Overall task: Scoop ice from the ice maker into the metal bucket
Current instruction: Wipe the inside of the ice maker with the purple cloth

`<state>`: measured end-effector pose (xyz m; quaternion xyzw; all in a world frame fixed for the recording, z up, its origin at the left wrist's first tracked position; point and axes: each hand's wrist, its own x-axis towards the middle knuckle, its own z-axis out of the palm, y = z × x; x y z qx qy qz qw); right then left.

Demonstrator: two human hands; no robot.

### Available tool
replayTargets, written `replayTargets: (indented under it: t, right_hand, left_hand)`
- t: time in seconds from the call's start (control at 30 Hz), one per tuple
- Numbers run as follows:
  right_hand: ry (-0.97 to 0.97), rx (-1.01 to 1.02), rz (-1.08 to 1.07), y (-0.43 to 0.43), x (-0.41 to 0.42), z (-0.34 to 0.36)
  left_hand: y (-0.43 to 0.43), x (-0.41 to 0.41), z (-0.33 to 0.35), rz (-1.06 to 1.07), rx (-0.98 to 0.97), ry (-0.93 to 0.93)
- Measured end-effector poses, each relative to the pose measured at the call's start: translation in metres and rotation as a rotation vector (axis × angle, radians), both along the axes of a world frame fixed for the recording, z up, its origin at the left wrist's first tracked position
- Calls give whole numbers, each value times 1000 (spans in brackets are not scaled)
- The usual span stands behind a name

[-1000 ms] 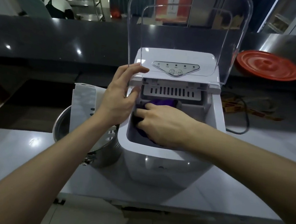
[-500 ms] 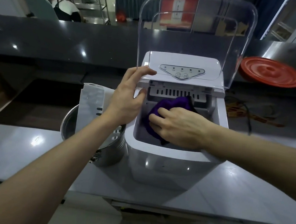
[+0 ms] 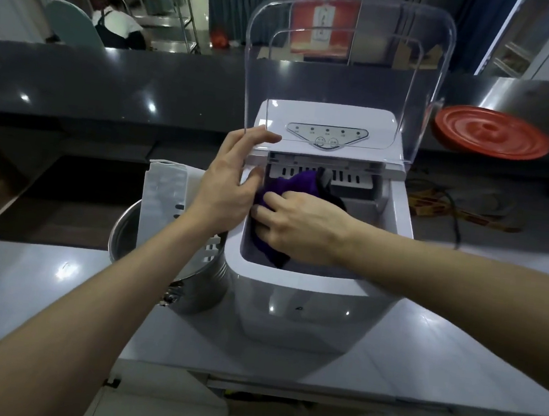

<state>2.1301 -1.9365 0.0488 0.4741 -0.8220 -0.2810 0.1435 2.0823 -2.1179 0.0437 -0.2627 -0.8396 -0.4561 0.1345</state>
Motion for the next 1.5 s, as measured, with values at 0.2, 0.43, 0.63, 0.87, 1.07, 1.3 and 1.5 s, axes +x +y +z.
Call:
replayTargets:
  t: [0.2, 0.43, 0.63, 0.87, 1.07, 1.3, 1.5]
  right_hand:
    - [-255, 150, -276, 34, 30, 24]
    - [-509, -645, -634, 53, 50, 88]
    - [-387, -2137, -301, 83, 107, 75]
    - [-227, -2433, -464, 100, 97, 33]
    - [-318, -2103, -452, 92, 88, 33]
    - [-445, -1951, -416, 87, 75, 27]
    - [-435, -1941, -443, 85, 76, 23]
  left_hand:
    - [-1, -2, -1, -3, -6, -26]
    - [-1, -5, -3, -6, 12, -50]
    - [-1, -7, -6, -8, 24, -52]
    - [0, -6, -5, -8, 29, -51]
    - [1, -3, -1, 1, 28, -46]
    - [0, -6, -4, 7, 20, -45]
    - [-2, -10, -8, -4, 47, -64]
